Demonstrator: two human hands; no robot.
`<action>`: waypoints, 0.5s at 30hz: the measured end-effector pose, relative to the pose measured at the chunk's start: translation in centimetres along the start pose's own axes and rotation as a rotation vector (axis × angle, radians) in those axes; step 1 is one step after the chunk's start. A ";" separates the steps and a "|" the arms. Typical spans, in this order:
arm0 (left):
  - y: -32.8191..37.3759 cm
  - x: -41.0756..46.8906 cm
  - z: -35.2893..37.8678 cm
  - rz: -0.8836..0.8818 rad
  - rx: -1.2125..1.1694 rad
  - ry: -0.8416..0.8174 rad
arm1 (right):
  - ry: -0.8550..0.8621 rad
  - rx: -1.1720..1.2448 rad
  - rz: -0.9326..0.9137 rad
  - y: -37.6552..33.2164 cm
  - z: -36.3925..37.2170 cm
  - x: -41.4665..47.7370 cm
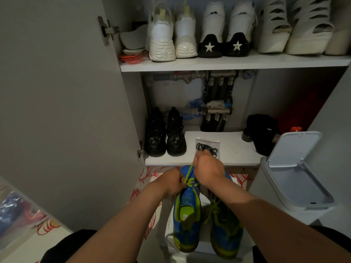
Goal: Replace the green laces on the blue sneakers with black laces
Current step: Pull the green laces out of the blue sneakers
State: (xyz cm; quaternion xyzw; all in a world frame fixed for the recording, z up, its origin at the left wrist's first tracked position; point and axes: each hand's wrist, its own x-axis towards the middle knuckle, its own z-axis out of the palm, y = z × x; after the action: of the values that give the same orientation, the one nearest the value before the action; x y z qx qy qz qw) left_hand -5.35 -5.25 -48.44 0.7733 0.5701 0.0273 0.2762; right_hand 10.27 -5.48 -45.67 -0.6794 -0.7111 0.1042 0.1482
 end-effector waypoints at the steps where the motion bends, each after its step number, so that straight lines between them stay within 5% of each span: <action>1: 0.0 0.0 0.0 -0.001 0.001 0.005 | -0.016 0.004 -0.005 0.1 0.2 0.0; 10: 0.2 0.1 -0.2 0.015 -0.003 0.010 | -0.337 0.010 -0.291 0.3 1.1 -0.5; 15: 0.1 0.0 -0.3 -0.022 -0.097 0.020 | -0.364 -0.066 -0.192 0.4 1.0 -0.2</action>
State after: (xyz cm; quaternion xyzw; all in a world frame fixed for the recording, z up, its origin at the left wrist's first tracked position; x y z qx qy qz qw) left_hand -5.36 -5.13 -48.20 0.7523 0.5792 0.0595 0.3082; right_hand 10.23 -5.64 -46.79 -0.5831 -0.7905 0.1873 0.0041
